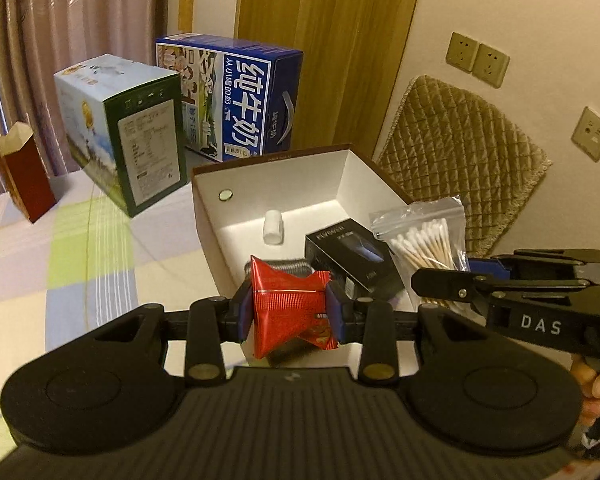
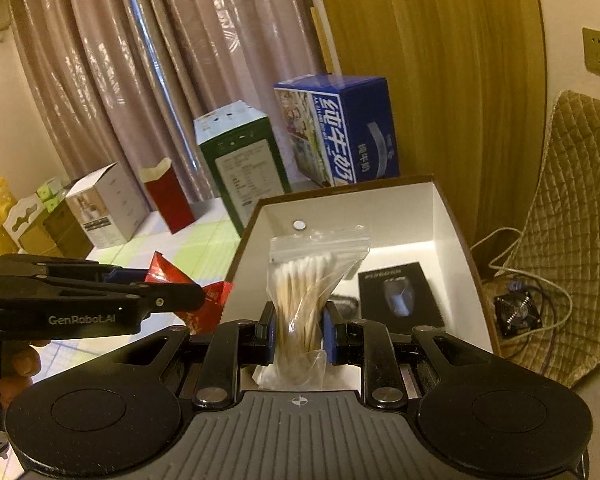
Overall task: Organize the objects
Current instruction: 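Carry the red packet and swab bag over the open box, then release the red packet from the left tool while the right tool releases the swab bag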
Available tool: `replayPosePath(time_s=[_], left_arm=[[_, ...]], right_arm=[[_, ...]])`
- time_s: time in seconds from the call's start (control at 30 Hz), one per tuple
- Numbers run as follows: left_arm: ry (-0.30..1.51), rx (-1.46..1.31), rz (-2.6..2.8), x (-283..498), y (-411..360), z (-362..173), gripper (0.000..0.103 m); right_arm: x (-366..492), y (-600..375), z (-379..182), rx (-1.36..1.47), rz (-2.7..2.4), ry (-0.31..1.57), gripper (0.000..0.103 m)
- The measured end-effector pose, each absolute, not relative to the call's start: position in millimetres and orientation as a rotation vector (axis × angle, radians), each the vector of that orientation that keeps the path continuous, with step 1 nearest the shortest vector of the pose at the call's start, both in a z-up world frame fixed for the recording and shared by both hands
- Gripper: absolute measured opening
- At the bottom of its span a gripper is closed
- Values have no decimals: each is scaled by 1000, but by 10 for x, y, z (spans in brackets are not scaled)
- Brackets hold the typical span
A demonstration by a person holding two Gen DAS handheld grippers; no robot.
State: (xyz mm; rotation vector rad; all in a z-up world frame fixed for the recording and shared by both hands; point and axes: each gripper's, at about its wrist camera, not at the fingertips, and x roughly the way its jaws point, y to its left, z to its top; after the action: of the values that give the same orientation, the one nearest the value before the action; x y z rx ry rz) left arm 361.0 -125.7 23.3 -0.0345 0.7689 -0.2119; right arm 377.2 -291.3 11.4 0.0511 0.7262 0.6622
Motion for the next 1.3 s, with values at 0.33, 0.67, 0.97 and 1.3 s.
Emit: replayPosePath(time_s=[0.33, 0.67, 0.97, 1.3], left_arm=[[812, 25, -196, 4343, -1349, 23, 32], [879, 91, -185, 4948, -1364, -269, 32], [877, 95, -169, 5151, -1309, -346, 49], [866, 63, -151, 5154, -1191, -274, 65]], right_arm=[[4398, -2749, -124, 53, 646, 776, 20], [4792, -2541, -379, 73, 635, 829, 20], [4956, -2500, -507, 113, 625, 872, 20], [4992, -2425, -573, 126, 632, 870, 24]])
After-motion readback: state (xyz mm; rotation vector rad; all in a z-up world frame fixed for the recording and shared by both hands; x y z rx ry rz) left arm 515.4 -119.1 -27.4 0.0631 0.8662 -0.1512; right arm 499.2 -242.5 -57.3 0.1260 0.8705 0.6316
